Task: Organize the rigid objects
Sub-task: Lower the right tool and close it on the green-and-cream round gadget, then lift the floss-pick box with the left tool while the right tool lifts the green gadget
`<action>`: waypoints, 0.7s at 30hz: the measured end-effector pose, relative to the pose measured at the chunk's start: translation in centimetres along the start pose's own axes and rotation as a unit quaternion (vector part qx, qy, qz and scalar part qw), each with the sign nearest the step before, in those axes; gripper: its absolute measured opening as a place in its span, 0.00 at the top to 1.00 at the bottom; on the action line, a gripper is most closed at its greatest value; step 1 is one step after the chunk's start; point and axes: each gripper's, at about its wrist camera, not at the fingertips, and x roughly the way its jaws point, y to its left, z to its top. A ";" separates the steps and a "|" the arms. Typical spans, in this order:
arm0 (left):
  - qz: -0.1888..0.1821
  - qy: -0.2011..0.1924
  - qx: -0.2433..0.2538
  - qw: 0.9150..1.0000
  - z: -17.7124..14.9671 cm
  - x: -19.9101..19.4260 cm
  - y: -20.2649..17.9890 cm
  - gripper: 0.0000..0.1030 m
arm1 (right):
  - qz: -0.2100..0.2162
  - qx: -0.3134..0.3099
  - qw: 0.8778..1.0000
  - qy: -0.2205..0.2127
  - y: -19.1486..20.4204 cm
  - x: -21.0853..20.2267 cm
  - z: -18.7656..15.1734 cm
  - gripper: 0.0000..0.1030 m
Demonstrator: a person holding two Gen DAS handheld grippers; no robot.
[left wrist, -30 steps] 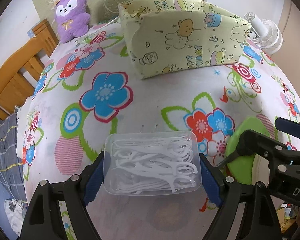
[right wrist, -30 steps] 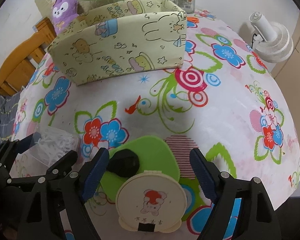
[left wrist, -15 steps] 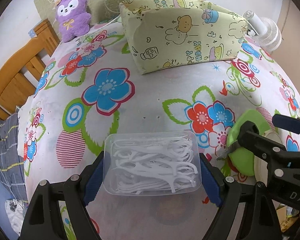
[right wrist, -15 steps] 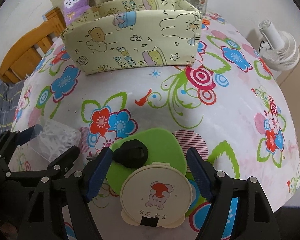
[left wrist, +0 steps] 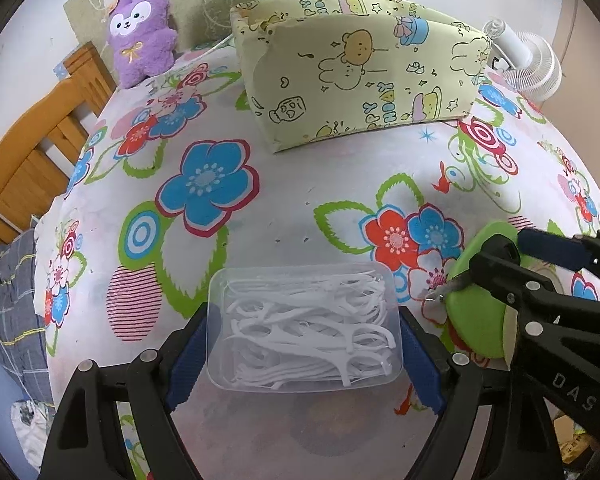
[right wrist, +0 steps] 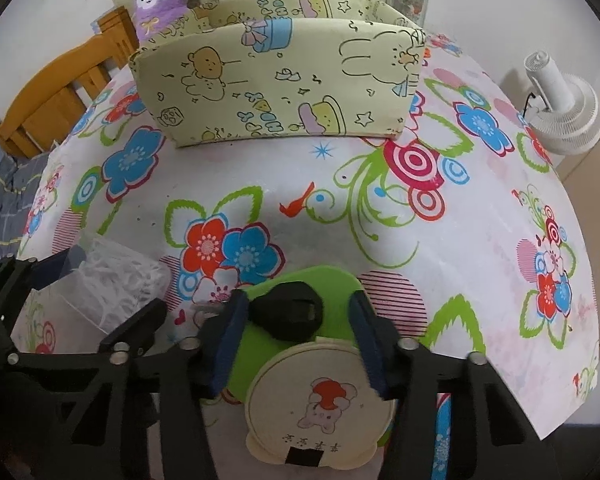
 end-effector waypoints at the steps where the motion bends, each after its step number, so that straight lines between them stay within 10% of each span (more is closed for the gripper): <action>1: -0.001 0.000 0.000 1.000 0.1 0.1 -0.1 0.15 | 0.002 0.003 1.000 -0.003 0.0 0.0 0.0 0.60; 21: -0.008 -0.012 0.004 1.000 2.6 0.7 -1.5 0.16 | -0.015 0.038 0.999 -0.015 -2.3 0.2 1.6 0.65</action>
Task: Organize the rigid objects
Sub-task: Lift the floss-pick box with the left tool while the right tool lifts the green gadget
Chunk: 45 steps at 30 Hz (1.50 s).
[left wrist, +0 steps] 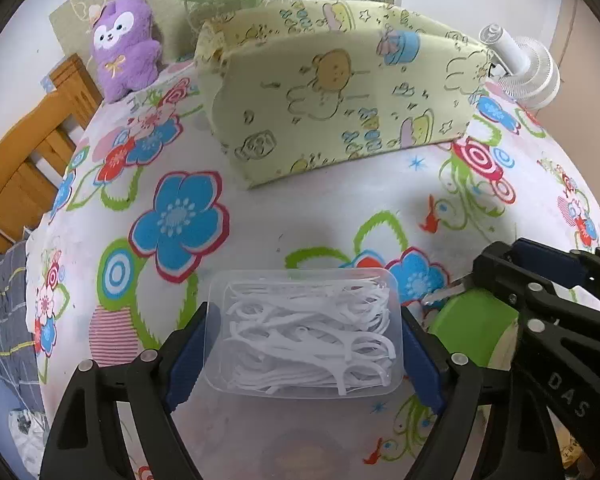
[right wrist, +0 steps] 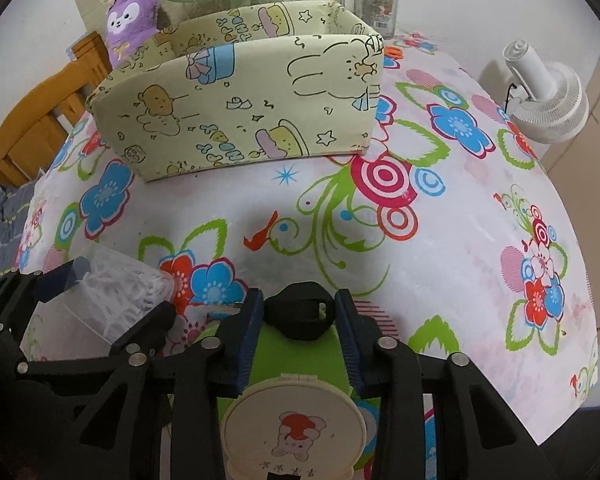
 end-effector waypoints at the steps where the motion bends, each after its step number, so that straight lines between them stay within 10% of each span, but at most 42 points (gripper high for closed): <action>1: 0.001 -0.003 0.003 1.000 0.2 -0.1 -0.1 0.16 | 0.000 0.001 1.000 0.000 -0.1 0.0 0.2 0.66; 9: -0.003 0.006 -0.003 1.000 0.7 0.2 0.0 0.15 | 0.008 0.006 1.000 0.005 -0.7 0.5 0.7 0.67; 13: 0.000 0.012 -0.008 1.000 0.7 0.4 0.2 0.15 | 0.010 0.008 1.000 0.022 -1.3 0.8 1.1 0.38; 30: 0.008 0.027 -0.021 0.999 0.5 1.0 0.2 0.15 | 0.007 -0.038 0.999 0.032 -1.0 2.7 1.8 0.38; 45: 0.011 0.017 -0.035 0.999 1.9 0.8 0.2 0.15 | 0.020 -0.044 0.999 0.013 -1.4 3.1 3.7 0.78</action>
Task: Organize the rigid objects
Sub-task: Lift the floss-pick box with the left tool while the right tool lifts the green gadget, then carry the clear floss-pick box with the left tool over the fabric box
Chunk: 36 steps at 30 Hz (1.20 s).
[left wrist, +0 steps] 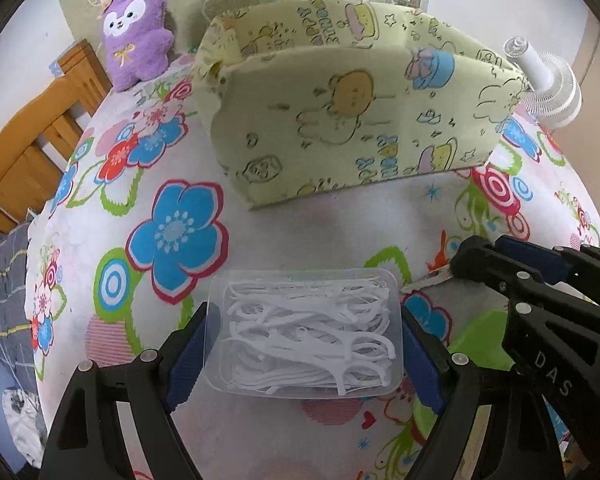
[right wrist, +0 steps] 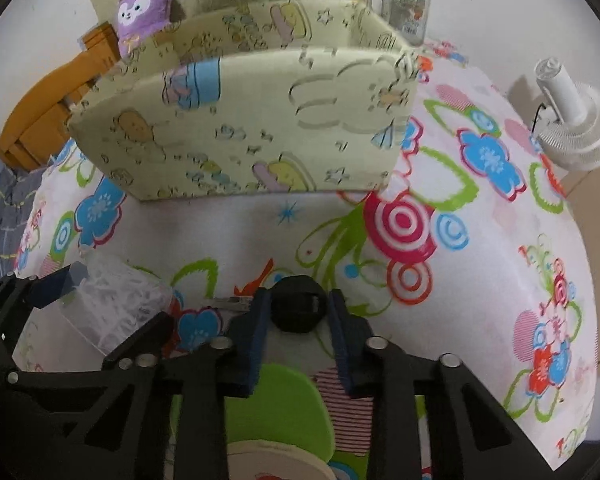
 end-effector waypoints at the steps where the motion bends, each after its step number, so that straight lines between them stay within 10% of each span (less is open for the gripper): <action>1: 0.002 0.001 0.004 1.000 0.0 0.1 -0.2 0.15 | 0.002 0.000 1.000 -0.001 -0.1 0.1 0.1 0.78; 30: 0.007 0.022 0.002 1.000 0.3 1.0 1.2 0.15 | 0.016 -0.185 0.983 0.012 1.2 2.7 2.2 0.27; 36: 0.006 0.024 -0.005 1.000 0.8 1.3 1.5 0.15 | 0.049 -0.192 0.980 0.019 1.0 3.1 3.0 0.46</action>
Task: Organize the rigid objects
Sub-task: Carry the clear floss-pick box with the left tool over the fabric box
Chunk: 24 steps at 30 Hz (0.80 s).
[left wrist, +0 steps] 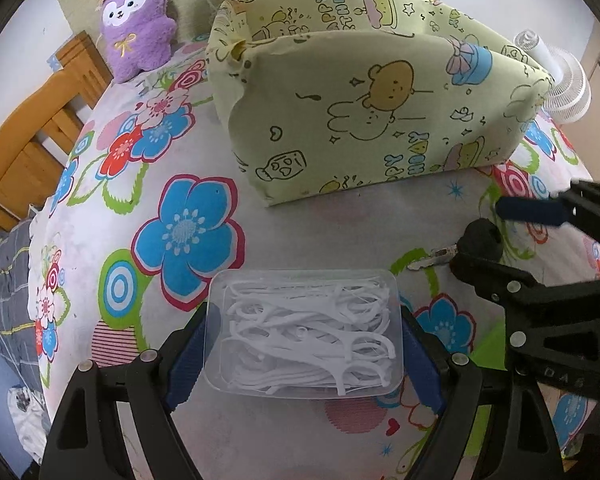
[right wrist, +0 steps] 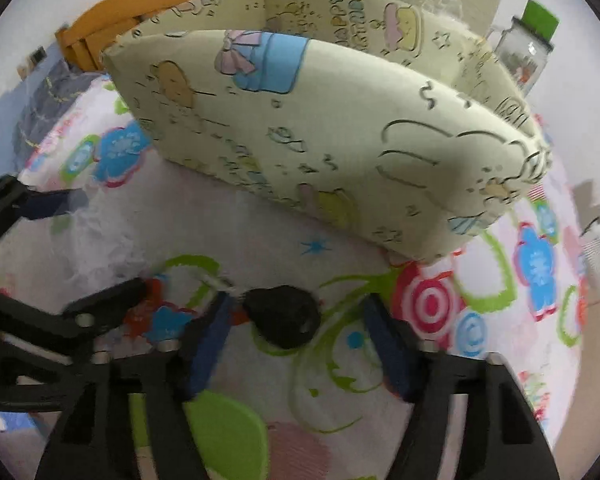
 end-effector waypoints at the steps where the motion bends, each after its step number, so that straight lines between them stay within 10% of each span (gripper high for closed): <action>1: 0.001 -0.001 0.001 1.000 0.1 0.1 0.0 0.15 | 0.001 -0.002 1.000 -0.001 0.2 -0.1 0.0 0.54; 24: -0.013 -0.048 0.028 0.998 1.5 -5.2 -1.2 0.15 | -0.055 0.101 0.992 -0.052 -0.1 -8.3 -2.5 0.62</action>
